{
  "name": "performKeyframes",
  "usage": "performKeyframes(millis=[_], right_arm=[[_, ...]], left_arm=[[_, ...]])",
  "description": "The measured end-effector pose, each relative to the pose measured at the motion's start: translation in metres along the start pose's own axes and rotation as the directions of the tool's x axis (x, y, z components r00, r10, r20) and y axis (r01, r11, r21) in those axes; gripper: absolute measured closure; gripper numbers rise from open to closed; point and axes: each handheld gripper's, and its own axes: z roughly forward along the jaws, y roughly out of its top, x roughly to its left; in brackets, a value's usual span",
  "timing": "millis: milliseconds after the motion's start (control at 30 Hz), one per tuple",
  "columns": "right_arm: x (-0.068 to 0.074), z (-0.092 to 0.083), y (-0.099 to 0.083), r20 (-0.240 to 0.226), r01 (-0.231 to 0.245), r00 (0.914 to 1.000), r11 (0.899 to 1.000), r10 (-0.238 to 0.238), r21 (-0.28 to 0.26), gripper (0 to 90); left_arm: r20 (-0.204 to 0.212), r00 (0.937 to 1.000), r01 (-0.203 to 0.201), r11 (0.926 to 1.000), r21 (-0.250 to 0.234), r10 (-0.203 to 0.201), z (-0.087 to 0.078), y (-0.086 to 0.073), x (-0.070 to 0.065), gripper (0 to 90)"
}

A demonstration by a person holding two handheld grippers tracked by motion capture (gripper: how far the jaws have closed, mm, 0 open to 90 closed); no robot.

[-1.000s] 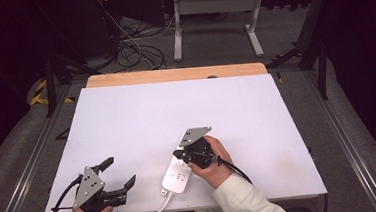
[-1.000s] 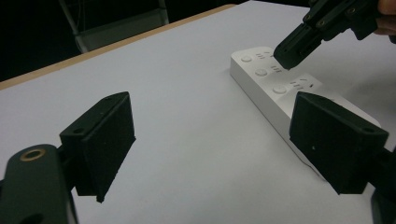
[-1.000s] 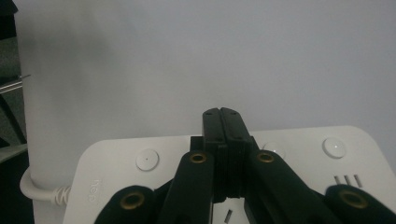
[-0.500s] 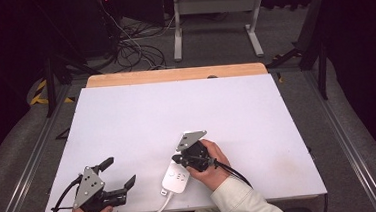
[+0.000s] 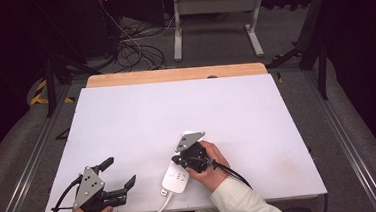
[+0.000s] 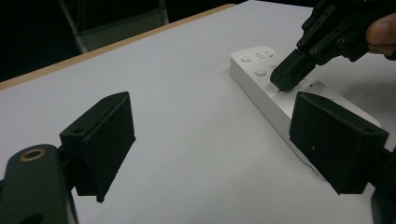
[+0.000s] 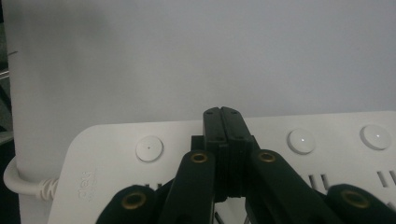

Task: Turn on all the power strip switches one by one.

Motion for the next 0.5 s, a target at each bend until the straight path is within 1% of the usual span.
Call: performKeyframes(millis=[167, 300, 400, 467, 500], right_arm=[[-0.0017, 0.0009, 0.0001, -0.012, -0.023, 0.9997, 1.000, 0.023, 0.005, 90.0], [-0.0013, 0.0016, 0.0010, -0.008, -0.028, 0.9996, 0.999, 0.028, 0.018, 90.0], [0.0003, 0.0023, 0.0018, 0.004, -0.028, 0.9996, 0.999, 0.028, 0.024, 90.0], [0.0014, 0.0025, 0.0031, 0.017, -0.011, 0.9998, 0.999, 0.010, 0.037, 90.0], [0.0024, 0.0028, 0.0036, 0.024, -0.017, 0.9996, 0.999, 0.016, 0.039, 90.0]], left_arm=[[0.000, 1.0000, -0.002, 1.0000, 0.001, 0.002, 0.0001, 0.0000, -0.0003, 14.5], [0.002, 1.0000, 0.000, 1.0000, 0.003, 0.000, 0.0001, 0.0000, -0.0007, 14.5], [-0.001, 1.0000, -0.002, 1.0000, 0.001, 0.002, -0.0001, 0.0000, -0.0005, 14.5], [-0.002, 1.0000, -0.002, 1.0000, 0.000, 0.002, -0.0002, 0.0000, -0.0004, 14.5], [-0.002, 1.0000, -0.001, 1.0000, 0.000, 0.001, -0.0002, 0.0000, -0.0004, 14.5]])
